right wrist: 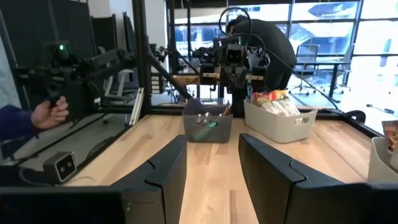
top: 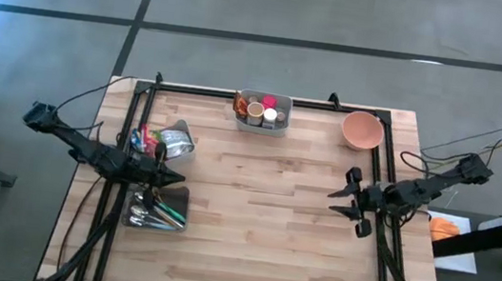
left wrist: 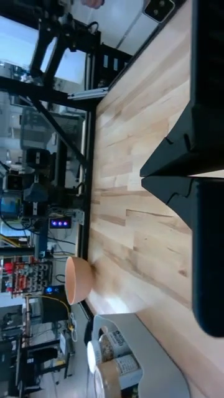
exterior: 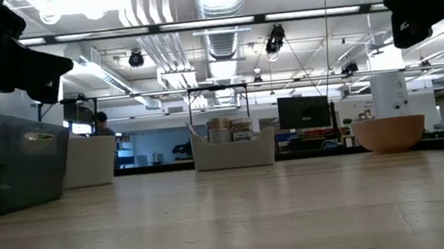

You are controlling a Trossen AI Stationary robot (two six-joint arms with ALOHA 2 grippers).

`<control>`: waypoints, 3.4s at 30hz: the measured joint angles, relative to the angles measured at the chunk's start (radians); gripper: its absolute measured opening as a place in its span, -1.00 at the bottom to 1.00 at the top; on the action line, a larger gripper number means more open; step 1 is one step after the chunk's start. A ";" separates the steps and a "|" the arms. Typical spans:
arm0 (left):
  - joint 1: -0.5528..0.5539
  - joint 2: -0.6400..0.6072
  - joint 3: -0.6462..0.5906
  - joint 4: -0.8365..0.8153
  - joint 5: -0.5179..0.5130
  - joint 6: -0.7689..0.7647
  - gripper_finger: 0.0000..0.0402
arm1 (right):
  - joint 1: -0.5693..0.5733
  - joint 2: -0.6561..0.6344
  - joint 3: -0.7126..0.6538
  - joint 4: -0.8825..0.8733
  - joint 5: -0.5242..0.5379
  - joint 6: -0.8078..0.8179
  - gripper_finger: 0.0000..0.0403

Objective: Pick & Place Food Item
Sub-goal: Return to Home Position

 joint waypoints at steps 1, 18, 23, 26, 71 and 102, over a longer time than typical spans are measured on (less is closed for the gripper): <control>0.000 -0.001 0.000 -0.001 0.000 -0.008 -1.00 | 0.000 0.000 0.000 0.008 0.000 -0.006 -0.30; 0.000 0.002 0.000 -0.099 -0.004 0.095 -1.00 | 0.000 0.020 0.000 -0.004 0.007 -0.064 -0.30; 0.000 0.006 -0.001 -0.099 -0.004 0.092 -1.00 | 0.000 0.020 0.000 -0.003 0.008 -0.055 -0.30; 0.000 0.007 -0.001 -0.099 -0.004 0.092 -1.00 | 0.000 0.020 0.000 -0.003 0.008 -0.064 -0.30; 0.000 0.007 -0.002 -0.098 -0.004 0.092 -1.00 | 0.000 0.020 0.001 -0.003 0.008 -0.059 -0.30; 0.000 0.007 -0.002 -0.098 -0.003 0.088 -1.00 | 0.000 0.021 0.001 -0.003 0.008 -0.064 -0.30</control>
